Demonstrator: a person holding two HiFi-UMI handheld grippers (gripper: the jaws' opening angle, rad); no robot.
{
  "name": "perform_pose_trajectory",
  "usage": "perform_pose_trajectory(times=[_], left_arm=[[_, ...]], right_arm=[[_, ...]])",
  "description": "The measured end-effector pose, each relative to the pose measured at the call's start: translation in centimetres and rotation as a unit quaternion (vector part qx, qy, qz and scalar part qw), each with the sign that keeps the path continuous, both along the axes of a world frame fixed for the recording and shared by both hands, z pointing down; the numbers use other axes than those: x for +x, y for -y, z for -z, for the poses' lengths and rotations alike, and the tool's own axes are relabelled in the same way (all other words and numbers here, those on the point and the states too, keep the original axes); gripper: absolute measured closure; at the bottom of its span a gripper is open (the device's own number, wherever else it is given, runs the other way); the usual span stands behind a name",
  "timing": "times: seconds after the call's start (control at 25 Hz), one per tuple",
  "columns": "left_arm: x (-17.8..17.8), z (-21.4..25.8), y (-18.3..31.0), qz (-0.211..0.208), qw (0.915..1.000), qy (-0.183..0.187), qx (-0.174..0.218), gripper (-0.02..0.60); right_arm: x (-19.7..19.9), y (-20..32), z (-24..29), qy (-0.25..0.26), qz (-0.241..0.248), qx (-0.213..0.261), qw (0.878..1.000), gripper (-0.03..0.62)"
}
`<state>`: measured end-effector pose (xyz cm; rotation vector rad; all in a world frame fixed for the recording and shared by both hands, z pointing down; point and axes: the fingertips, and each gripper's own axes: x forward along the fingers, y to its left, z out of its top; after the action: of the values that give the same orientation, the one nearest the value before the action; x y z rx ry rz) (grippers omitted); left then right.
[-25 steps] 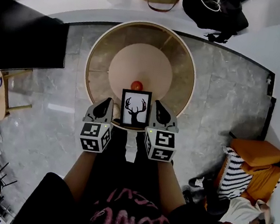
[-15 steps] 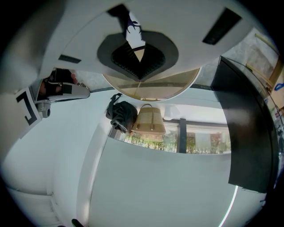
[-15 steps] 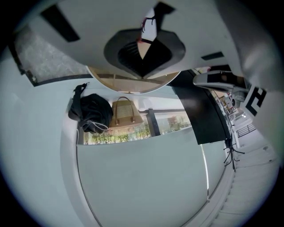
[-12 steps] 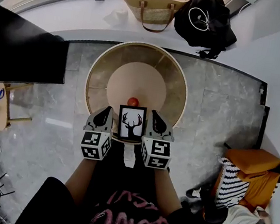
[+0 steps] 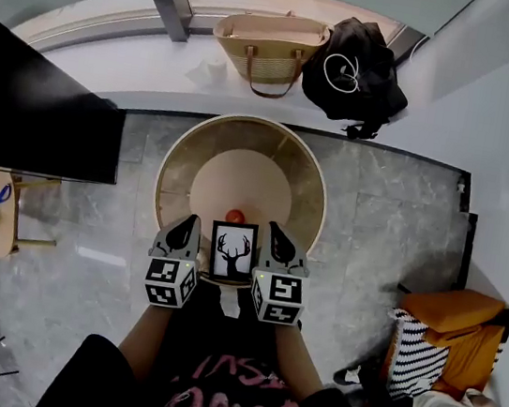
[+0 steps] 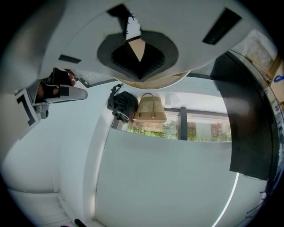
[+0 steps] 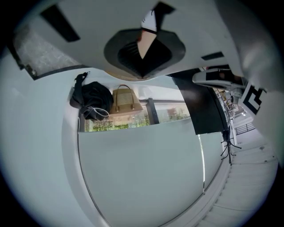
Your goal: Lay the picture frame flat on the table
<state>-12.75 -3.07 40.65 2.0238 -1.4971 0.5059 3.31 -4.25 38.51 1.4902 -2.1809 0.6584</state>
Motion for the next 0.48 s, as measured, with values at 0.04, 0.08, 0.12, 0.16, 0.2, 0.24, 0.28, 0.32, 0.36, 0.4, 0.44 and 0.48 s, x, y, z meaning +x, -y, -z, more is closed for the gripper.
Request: perform_pose_trajectory(times=[0.04,0.08,0.12,0.16,0.2,0.24,0.28,0.32,0.36,0.4,0.44,0.48], left_arm=[[0.0,0.3,0.1,0.000,1.0000,-0.001,0.002,0.571],[0.0,0.6,0.2,0.000,1.0000,-0.002,0.003,0.571],[0.1,0.9,0.4,-0.001,1.0000,-0.002,0.005,0.571],[0.2,1.2,0.6,-0.003,1.0000,-0.002,0.008,0.571],[0.3,1.6,0.8,-0.006,0.9999,-0.001,0.011,0.571],[0.3,2.0,1.0,-0.009,0.9998,0.000,0.015,0.571],[0.4,2.4,1.3,-0.010,0.9997,0.000,0.020,0.571],[0.3,3.0,1.5,-0.011,0.9996,-0.001,0.025,0.571],[0.3,3.5,1.6,-0.012,0.9995,-0.001,0.029,0.571],[0.3,3.9,1.6,-0.012,0.9994,0.000,0.033,0.571],[0.3,4.3,1.6,-0.012,0.9993,0.001,0.037,0.571],[0.3,4.6,1.6,-0.012,0.9991,0.001,0.040,0.571]], right_arm=[[0.0,0.1,0.4,0.001,-0.001,0.002,1.000,0.573],[0.0,0.1,0.7,0.001,-0.001,0.004,1.000,0.573],[0.1,0.2,1.0,0.001,-0.002,0.005,1.000,0.572],[0.1,0.3,1.3,0.002,-0.003,0.008,1.000,0.574],[0.1,0.5,1.6,0.003,-0.003,0.011,1.000,0.573],[0.1,0.7,2.0,0.003,-0.004,0.015,1.000,0.574],[0.1,0.9,2.4,0.003,-0.005,0.019,1.000,0.573],[0.1,1.1,2.9,0.004,-0.005,0.023,1.000,0.573],[0.0,1.2,3.3,0.004,-0.004,0.026,1.000,0.573],[0.0,1.3,3.7,0.004,-0.002,0.030,1.000,0.573],[-0.1,1.4,4.1,0.003,0.001,0.034,0.999,0.573],[-0.1,1.5,4.6,0.003,0.003,0.039,0.999,0.572]])
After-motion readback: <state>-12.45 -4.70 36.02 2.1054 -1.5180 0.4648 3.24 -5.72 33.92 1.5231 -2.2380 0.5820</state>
